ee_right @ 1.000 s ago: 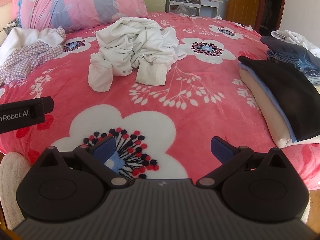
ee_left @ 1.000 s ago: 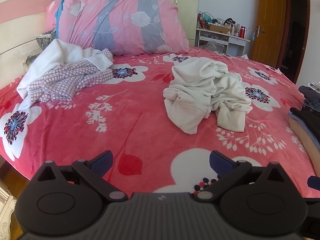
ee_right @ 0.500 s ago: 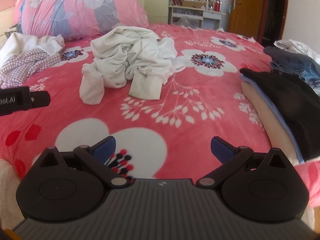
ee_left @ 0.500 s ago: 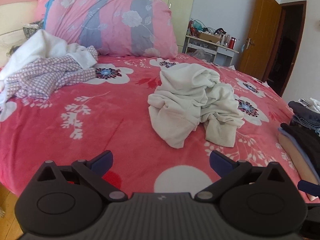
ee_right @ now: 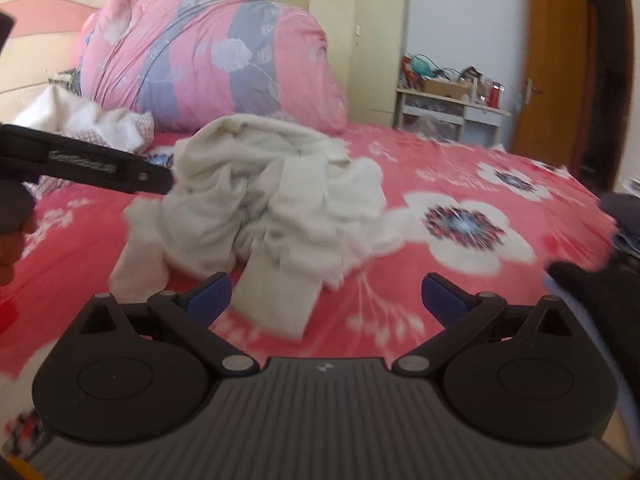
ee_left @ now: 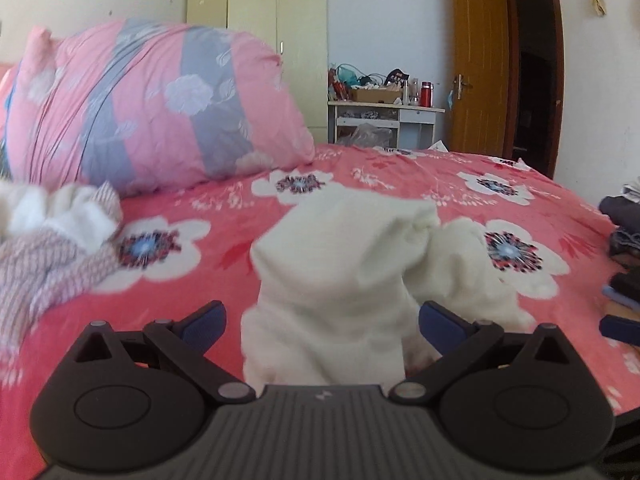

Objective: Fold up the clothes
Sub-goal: 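Grasp the cream sweatshirt with the right tool while the left tool grasps it too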

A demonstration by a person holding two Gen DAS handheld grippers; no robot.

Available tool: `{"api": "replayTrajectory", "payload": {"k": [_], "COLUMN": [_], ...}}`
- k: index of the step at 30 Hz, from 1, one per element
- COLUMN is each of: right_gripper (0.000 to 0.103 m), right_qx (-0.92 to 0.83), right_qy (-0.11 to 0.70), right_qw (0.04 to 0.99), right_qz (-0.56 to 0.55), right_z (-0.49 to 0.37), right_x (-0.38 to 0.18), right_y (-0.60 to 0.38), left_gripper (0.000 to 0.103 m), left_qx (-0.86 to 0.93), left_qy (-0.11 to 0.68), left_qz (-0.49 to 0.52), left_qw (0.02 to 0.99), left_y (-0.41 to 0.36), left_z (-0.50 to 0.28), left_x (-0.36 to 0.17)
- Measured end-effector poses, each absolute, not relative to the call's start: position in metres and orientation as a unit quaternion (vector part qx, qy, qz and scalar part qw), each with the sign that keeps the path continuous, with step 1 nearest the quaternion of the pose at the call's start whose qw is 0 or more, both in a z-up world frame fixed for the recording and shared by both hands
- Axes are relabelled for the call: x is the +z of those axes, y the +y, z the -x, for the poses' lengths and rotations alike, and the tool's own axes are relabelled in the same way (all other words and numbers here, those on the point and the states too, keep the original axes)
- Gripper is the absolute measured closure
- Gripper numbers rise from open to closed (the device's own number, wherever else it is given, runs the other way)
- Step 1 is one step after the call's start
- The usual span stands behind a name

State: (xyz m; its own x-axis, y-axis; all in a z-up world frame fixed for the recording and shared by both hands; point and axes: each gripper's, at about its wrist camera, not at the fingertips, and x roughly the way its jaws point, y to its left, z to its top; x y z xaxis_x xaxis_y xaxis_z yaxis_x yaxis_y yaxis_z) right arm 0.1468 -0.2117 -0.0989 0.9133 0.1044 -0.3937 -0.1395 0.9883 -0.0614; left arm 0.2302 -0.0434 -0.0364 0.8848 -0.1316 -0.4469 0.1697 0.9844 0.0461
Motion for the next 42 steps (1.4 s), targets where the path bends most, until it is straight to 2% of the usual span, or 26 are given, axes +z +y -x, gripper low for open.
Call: {"api": "replayTrajectory", "payload": {"k": [3, 6, 7, 8, 9, 10, 11, 12, 13, 19, 25, 33, 38, 42], "right_gripper": [0.003, 0.005, 0.014, 0.026, 0.050, 0.057, 0.062, 0.077, 0.087, 0.095, 0.097, 0.097, 0.097, 0.088], "right_qx": [0.088, 0.127, 0.135, 0.140, 0.146, 0.150, 0.152, 0.151, 0.148, 0.131, 0.141, 0.141, 0.133, 0.124], "right_qy": [0.201, 0.210, 0.220, 0.231, 0.241, 0.247, 0.243, 0.235, 0.228, 0.199, 0.154, 0.124, 0.188, 0.308], "right_qw": [0.975, 0.969, 0.966, 0.963, 0.960, 0.957, 0.958, 0.960, 0.962, 0.970, 0.973, 0.970, 0.955, 0.931], "right_qz": [0.025, 0.000, -0.001, 0.002, 0.004, 0.002, -0.006, -0.005, -0.004, -0.046, -0.102, -0.156, -0.187, -0.153], "right_z": [-0.190, -0.226, -0.237, -0.244, -0.252, -0.258, -0.255, -0.248, -0.241, -0.189, -0.123, -0.010, 0.020, 0.010], "right_x": [-0.102, -0.107, -0.111, -0.114, -0.116, -0.118, -0.116, -0.113, -0.110, -0.093, -0.065, -0.034, -0.054, -0.093], "right_y": [-0.213, -0.210, -0.209, -0.207, -0.205, -0.205, -0.206, -0.207, -0.209, -0.239, -0.264, -0.299, -0.319, -0.314], "left_gripper": [0.008, 0.022, 0.037, 0.045, 0.060, 0.075, 0.082, 0.095, 0.096, 0.098, 0.098, 0.098, 0.097, 0.086], "left_qx": [-0.077, -0.070, -0.068, -0.065, -0.061, -0.057, -0.053, -0.048, -0.044, -0.036, -0.060, -0.111, -0.157, -0.121], "left_qy": [0.223, 0.226, 0.228, 0.229, 0.231, 0.232, 0.233, 0.234, 0.232, 0.197, 0.159, 0.156, 0.238, 0.347], "left_qz": [-0.076, -0.101, -0.105, -0.104, -0.101, -0.093, -0.084, -0.074, -0.059, -0.007, 0.013, 0.045, 0.095, 0.080], "left_qw": [0.969, 0.966, 0.966, 0.966, 0.966, 0.967, 0.967, 0.968, 0.970, 0.980, 0.985, 0.980, 0.954, 0.927], "left_y": [-0.062, -0.078, -0.080, -0.082, -0.082, -0.079, -0.076, -0.071, -0.064, -0.023, 0.012, 0.063, 0.097, 0.105], "left_z": [-0.266, -0.294, -0.300, -0.304, -0.306, -0.306, -0.306, -0.305, -0.301, -0.257, -0.182, -0.079, -0.091, -0.130], "left_x": [-0.033, -0.037, -0.040, -0.041, -0.042, -0.040, -0.039, -0.037, -0.033, -0.002, 0.033, 0.064, 0.052, -0.004]}}
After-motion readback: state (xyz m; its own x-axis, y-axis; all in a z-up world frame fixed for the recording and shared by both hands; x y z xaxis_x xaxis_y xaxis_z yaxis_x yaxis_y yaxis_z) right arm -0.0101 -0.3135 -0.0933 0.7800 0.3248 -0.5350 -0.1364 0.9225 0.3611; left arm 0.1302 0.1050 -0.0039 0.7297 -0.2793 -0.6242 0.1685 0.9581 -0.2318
